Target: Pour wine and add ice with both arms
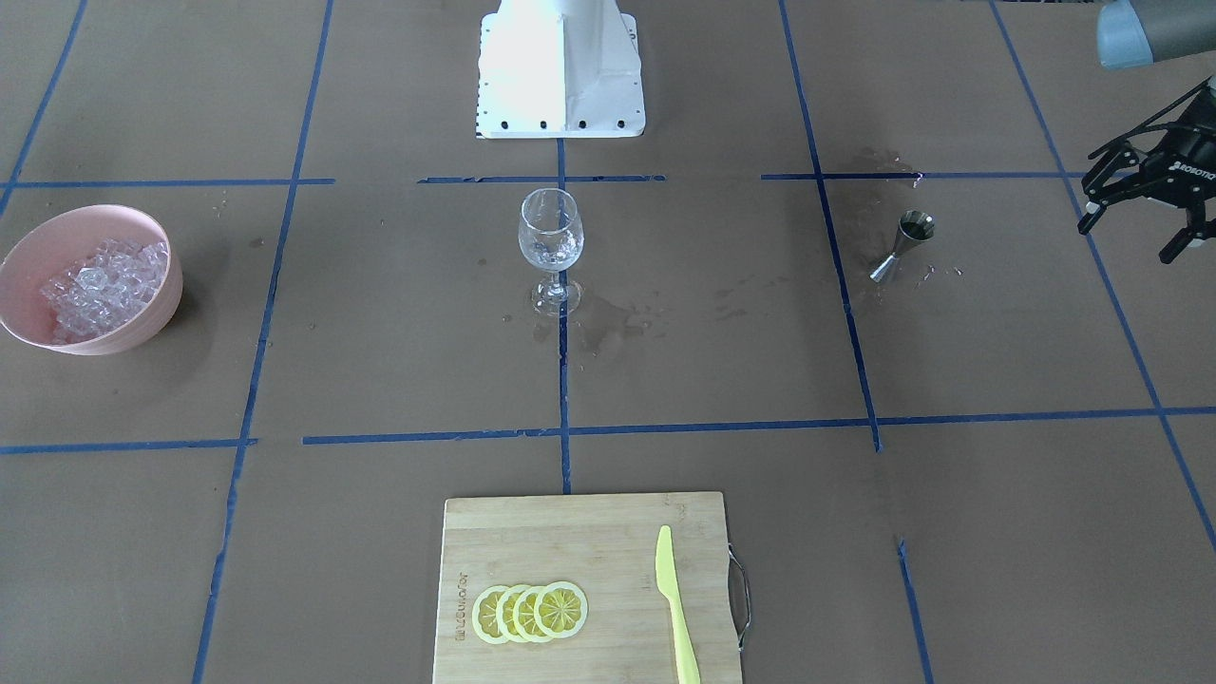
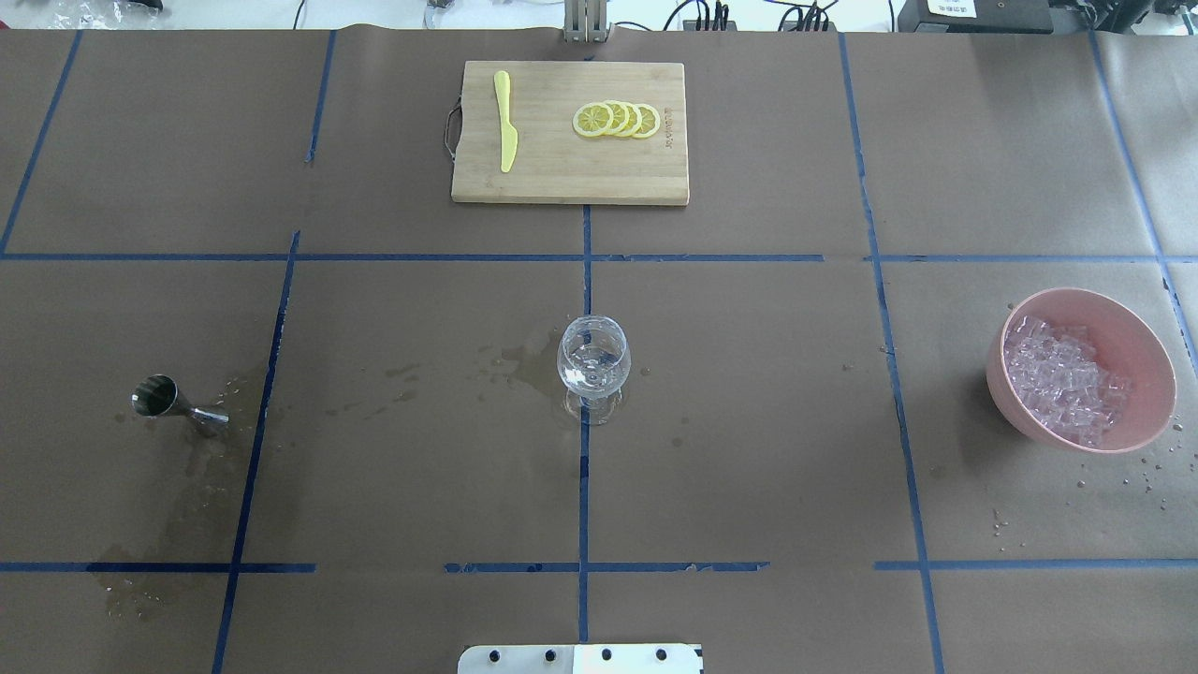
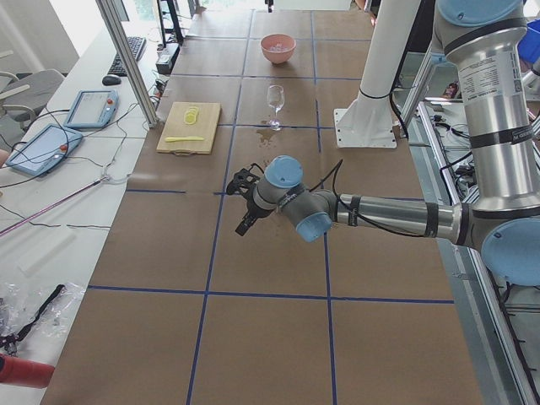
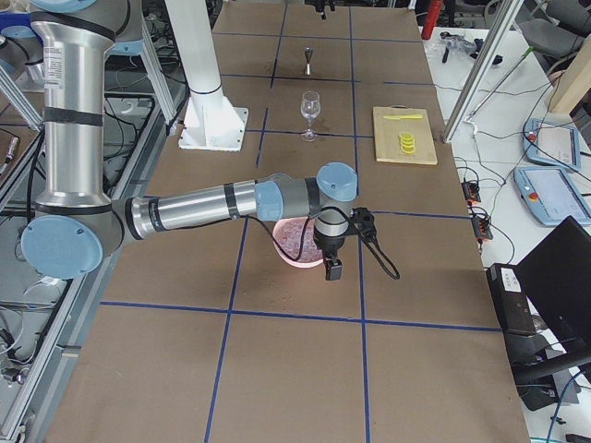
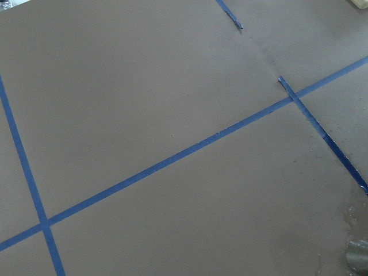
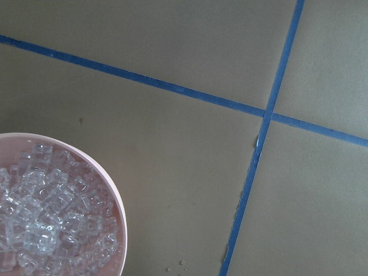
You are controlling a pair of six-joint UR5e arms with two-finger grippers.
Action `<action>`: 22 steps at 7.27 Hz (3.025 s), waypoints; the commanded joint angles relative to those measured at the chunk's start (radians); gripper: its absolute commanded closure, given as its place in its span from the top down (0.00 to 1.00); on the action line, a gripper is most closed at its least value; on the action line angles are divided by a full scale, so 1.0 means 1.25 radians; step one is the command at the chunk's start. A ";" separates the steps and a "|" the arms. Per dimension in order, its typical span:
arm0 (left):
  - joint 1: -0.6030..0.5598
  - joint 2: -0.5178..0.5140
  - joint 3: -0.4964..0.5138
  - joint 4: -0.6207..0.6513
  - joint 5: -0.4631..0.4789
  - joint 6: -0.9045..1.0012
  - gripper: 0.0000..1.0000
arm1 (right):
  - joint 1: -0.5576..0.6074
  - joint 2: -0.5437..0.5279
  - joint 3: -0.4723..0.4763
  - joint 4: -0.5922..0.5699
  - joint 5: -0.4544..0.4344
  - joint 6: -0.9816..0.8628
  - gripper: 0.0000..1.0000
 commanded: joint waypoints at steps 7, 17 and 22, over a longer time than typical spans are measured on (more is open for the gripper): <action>0.337 0.205 -0.102 -0.160 0.372 -0.289 0.99 | -0.002 0.004 0.002 0.001 0.037 0.000 1.00; 0.896 0.236 -0.104 -0.256 0.946 -0.804 0.98 | -0.002 0.006 0.009 0.002 0.036 -0.001 1.00; 0.986 0.151 -0.101 -0.108 1.201 -0.806 0.98 | -0.002 0.005 0.025 0.001 0.036 0.000 1.00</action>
